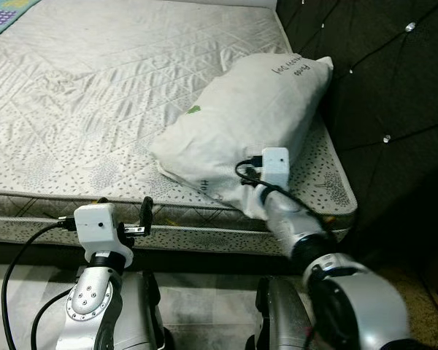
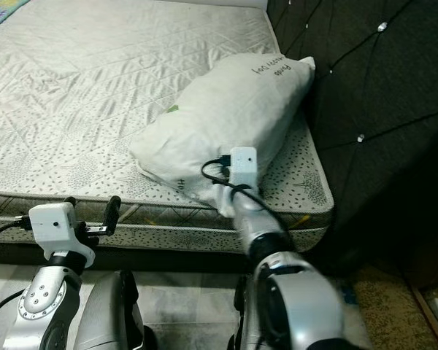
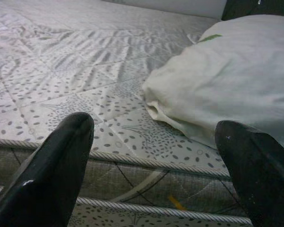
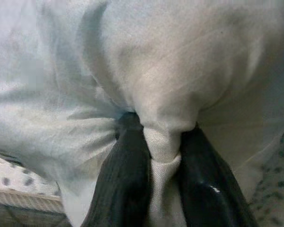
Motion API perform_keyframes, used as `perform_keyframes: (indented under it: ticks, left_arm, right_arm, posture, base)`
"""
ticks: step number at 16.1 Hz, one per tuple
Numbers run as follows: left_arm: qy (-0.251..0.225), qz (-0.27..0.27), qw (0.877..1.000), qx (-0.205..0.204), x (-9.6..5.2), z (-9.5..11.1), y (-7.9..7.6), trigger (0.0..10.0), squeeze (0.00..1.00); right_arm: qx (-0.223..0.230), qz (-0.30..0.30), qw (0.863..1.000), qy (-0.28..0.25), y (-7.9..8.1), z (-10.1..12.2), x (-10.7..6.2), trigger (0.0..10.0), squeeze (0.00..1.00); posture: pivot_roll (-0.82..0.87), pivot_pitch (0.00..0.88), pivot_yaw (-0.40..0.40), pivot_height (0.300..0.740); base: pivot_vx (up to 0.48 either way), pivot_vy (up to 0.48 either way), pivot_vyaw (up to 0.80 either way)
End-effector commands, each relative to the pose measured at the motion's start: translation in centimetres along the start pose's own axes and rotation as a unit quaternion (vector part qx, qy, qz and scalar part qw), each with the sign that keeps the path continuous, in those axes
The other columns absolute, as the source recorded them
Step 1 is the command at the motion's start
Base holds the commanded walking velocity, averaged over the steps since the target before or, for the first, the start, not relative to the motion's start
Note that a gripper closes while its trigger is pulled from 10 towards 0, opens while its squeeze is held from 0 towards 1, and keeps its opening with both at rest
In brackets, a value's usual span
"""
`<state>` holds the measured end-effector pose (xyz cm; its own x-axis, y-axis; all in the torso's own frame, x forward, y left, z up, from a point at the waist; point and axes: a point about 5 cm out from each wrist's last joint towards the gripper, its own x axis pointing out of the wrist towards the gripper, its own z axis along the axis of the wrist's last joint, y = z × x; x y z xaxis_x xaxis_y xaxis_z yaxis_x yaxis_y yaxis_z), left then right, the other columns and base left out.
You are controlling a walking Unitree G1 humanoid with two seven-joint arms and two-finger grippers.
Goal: Clean up the room
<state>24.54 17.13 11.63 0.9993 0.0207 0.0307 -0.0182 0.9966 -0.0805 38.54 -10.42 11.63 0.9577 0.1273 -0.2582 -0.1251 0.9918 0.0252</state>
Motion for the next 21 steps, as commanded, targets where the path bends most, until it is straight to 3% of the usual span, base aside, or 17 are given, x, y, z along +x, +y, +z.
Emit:
perform_keyframes:
  ticks: [1,5,7,13,17,21]
  left_arm:
    - [0.004,0.007,1.0,0.004,0.0,-0.1,0.2,10.0,0.0]
    - [0.006,0.002,1.0,0.004,0.1,-0.2,0.1,10.0,0.0]
    - [0.005,-0.003,1.0,0.003,0.5,-0.2,-0.1,10.0,0.0]
    - [0.003,-0.006,1.0,0.004,0.8,-0.2,-0.1,10.0,0.0]
    - [0.001,-0.008,1.0,0.007,1.1,-0.1,0.0,10.0,0.0]
    - [0.001,-0.007,1.0,0.007,1.0,-0.2,-0.1,10.0,0.0]
  right_arm:
    - [-0.014,-0.022,0.999,-0.022,-2.0,1.5,0.1,0.0,0.0]
    - [-0.004,-0.097,0.994,-0.049,-8.5,4.0,-0.7,0.0,0.0]
    - [-0.038,-0.12,0.988,-0.087,-11.4,6.3,-1.5,0.0,0.0]
    - [-0.072,-0.189,0.965,-0.164,-18.4,11.6,-4.9,0.0,0.0]
    - [-0.099,-0.19,0.96,-0.181,-19.7,13.1,-5.9,0.0,0.0]
    - [-0.079,-0.207,0.963,-0.154,-21.1,9.5,-6.6,0.0,0.0]
  posture:
    - [0.11,0.111,-0.068,0.543]
    - [0.09,0.11,-0.05,0.543]
    - [0.08,0.109,-0.043,0.543]
    - [0.06,0.101,-0.026,0.543]
    - [0.06,0.099,-0.019,0.543]
    - [0.06,0.099,-0.021,0.543]
  base:
    - [0.0,0.0,0.0]
    - [0.0,0.0,0.0]
    - [0.0,0.0,0.0]
    - [0.0,0.0,0.0]
    - [0.0,0.0,0.0]
    - [0.0,0.0,0.0]
